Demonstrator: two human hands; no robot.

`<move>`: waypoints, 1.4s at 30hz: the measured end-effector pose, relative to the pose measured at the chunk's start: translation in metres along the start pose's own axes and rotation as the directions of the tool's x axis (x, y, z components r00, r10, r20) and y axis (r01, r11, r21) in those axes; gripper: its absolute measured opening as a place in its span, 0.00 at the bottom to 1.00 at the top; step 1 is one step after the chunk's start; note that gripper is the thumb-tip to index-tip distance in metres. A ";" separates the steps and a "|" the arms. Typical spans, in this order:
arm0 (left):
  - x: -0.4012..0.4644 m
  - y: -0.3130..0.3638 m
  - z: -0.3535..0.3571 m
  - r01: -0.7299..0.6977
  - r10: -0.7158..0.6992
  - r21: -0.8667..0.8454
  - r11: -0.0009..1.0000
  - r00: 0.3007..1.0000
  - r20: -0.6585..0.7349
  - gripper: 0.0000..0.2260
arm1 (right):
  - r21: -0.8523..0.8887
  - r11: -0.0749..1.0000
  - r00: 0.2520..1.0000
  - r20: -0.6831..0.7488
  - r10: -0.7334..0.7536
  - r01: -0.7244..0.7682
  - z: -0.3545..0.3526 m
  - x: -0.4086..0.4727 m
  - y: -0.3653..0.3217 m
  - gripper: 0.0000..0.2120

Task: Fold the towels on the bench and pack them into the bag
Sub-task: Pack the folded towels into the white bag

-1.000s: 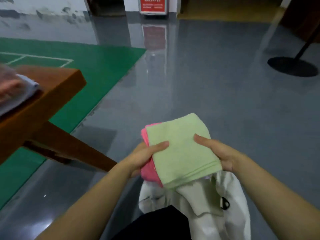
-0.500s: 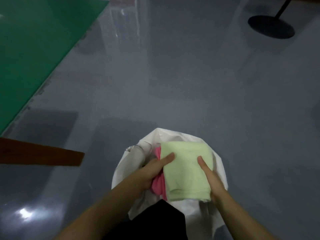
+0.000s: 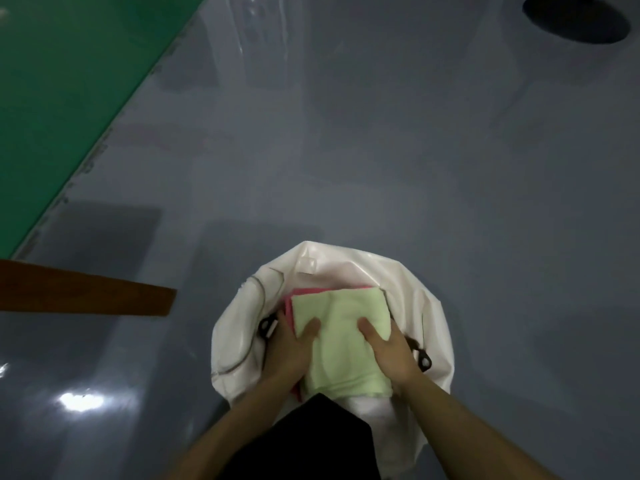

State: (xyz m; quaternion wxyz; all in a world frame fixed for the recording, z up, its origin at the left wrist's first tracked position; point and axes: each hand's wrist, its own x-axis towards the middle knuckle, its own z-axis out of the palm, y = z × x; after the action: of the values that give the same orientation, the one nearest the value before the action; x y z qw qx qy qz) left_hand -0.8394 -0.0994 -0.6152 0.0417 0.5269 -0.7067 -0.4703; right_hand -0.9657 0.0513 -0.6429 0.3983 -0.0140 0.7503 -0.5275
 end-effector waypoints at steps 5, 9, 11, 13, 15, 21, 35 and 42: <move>-0.013 -0.002 -0.012 -0.028 0.004 0.254 0.967 0.995 0.096 0.33 | 0.040 0.998 0.994 -0.103 -0.043 0.048 0.010 0.008 0.013 0.27; -0.011 0.004 -0.024 0.002 -0.062 0.259 0.966 0.973 0.224 0.35 | 0.052 0.997 0.987 -0.153 -0.050 0.059 0.013 0.012 0.016 0.26; -0.011 0.009 -0.030 0.039 -0.119 0.277 0.960 0.953 0.279 0.38 | 0.040 0.997 0.985 -0.163 -0.061 0.068 0.014 0.014 0.019 0.27; -0.016 0.015 -0.035 0.032 -0.156 0.368 0.929 0.937 0.312 0.41 | 0.035 0.997 0.983 -0.176 -0.055 0.063 0.014 0.015 0.021 0.28; -0.027 0.025 -0.042 -0.027 -0.182 0.523 0.852 0.921 0.344 0.43 | 0.040 0.998 0.981 -0.187 -0.049 0.058 0.016 0.016 0.022 0.26; -0.045 0.049 -0.059 -0.134 -0.184 0.640 0.757 0.896 0.405 0.42 | -0.013 0.996 0.980 -0.175 -0.090 0.089 0.021 0.017 0.022 0.27; -0.019 0.033 -0.079 -0.119 0.137 -0.076 0.990 0.937 0.321 0.32 | -0.158 0.960 0.972 0.079 -0.221 0.231 0.042 -0.019 0.011 0.19; -0.022 0.029 -0.076 -0.057 0.262 -0.559 0.827 0.919 0.294 0.27 | -0.036 0.956 0.947 0.149 -0.284 0.292 0.061 -0.022 -0.003 0.16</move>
State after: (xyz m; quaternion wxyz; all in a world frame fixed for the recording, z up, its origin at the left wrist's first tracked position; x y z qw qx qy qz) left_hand -0.8079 -0.1297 -0.5427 0.0984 0.3368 -0.5833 -0.7326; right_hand -0.9150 0.0123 -0.6354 0.3689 -0.1722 0.7248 -0.5558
